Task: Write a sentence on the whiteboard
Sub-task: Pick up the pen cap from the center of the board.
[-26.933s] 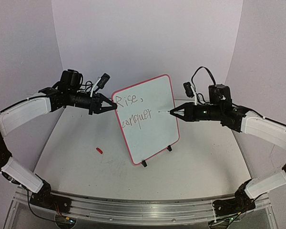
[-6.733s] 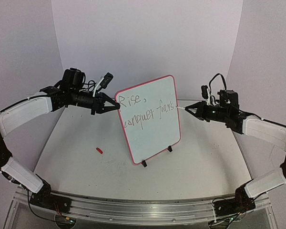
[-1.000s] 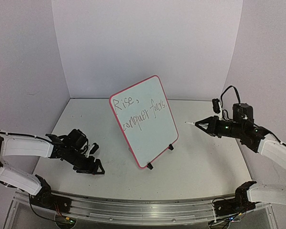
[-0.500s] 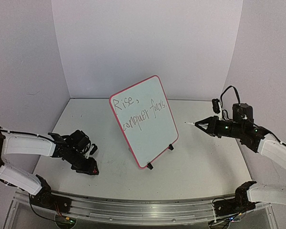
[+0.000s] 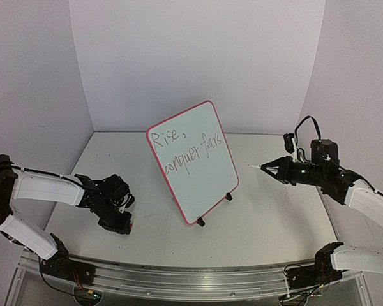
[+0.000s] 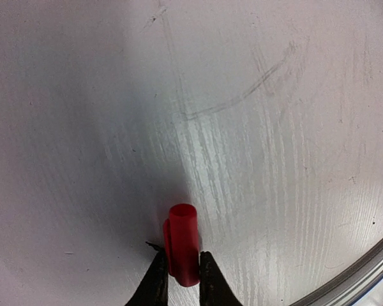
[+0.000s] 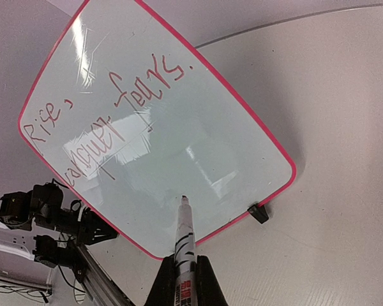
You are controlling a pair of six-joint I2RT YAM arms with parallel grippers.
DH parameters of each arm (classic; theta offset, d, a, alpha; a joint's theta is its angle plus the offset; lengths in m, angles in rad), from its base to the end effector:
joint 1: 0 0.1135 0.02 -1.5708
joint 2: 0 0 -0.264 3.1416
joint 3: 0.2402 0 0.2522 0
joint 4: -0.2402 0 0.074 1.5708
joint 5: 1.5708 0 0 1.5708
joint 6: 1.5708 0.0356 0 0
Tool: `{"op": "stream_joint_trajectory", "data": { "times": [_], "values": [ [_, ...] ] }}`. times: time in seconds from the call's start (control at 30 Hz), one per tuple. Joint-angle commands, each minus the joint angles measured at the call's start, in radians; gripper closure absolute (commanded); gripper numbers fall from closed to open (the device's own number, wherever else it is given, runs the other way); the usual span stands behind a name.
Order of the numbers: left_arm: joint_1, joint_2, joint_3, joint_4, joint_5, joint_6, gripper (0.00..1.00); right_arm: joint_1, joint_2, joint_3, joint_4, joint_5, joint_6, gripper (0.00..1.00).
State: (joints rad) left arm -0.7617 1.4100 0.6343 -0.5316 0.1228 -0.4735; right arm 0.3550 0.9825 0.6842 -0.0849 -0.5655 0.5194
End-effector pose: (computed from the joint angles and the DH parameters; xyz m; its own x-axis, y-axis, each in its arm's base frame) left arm 0.1584 -0.1571 0.1398 -0.9447 0.2756 -0.1779 0.3116 0.9234 -0.2240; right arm 0.2013 0.0950 0.2796 -0.6813 0.1944 -0.7057 -0.4853 0.6018 0.6343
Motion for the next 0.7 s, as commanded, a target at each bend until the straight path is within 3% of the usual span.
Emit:
{"op": "stream_joint_trajectory", "data": {
  "times": [0.0, 0.2, 0.37, 0.5, 0.67],
  "values": [
    [-0.019, 0.036, 0.035, -0.060, -0.058, -0.034, 0.89, 0.006, -0.018, -0.007, 0.010, 0.003, -0.013, 1.00],
    [-0.022, 0.024, 0.025, -0.074, -0.093, -0.067, 0.99, 0.006, -0.025, 0.006, -0.036, -0.023, -0.035, 1.00],
    [-0.022, -0.088, 0.028, -0.060, -0.113, -0.089, 1.00, 0.007, 0.011, 0.069, -0.159, -0.171, -0.069, 1.00],
    [-0.022, -0.211, 0.060, -0.037, -0.114, -0.037, 1.00, 0.022, 0.076, 0.121, -0.251, -0.352, -0.095, 1.00],
    [-0.022, -0.322, 0.167, -0.085, -0.065, 0.089, 1.00, 0.068, 0.139, 0.187, -0.363, -0.462, -0.136, 1.00]
  ]
}}
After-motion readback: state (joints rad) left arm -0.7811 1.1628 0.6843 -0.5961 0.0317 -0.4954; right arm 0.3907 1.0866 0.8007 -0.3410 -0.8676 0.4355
